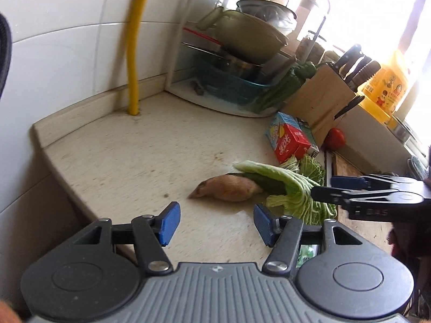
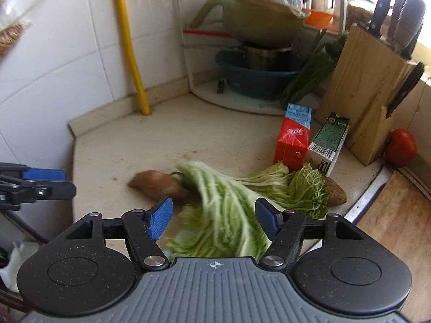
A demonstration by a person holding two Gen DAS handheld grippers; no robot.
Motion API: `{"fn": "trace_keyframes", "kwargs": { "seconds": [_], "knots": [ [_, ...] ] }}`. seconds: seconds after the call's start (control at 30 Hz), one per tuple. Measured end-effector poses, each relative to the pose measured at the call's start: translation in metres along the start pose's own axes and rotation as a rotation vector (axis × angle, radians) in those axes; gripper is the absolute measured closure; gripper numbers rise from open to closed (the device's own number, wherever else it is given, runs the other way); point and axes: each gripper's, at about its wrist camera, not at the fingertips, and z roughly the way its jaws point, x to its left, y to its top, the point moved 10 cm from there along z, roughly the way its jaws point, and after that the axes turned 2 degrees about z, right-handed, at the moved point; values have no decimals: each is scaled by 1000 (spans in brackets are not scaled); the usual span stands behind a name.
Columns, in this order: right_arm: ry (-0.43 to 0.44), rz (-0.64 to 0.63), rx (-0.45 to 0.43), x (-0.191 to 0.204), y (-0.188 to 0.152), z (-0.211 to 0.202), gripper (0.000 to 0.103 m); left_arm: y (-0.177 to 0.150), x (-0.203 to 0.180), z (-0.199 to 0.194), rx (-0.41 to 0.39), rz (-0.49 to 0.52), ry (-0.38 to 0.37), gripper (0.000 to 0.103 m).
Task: Collect trash
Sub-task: 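Move both open grippers back over the counter, then grasp the cabbage leaves with the right gripper while the left grasps the sweet potato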
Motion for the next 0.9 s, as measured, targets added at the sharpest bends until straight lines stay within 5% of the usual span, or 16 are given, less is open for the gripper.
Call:
{"fn": "trace_keyframes", "kwargs": {
  "seconds": [0.27, 0.43, 0.77, 0.9],
  "knots": [
    [100, 15, 75, -17, 6, 46, 27, -3, -15, 27, 44, -15, -13, 46],
    [171, 51, 142, -27, 3, 63, 43, 0, -16, 36, 52, -27, -4, 46],
    [371, 212, 222, -39, -8, 14, 78, 9, -22, 46, 57, 1, -11, 46],
    [315, 182, 211, -49, -11, 12, 73, 8, -28, 54, 85, 38, -20, 46]
  ]
}}
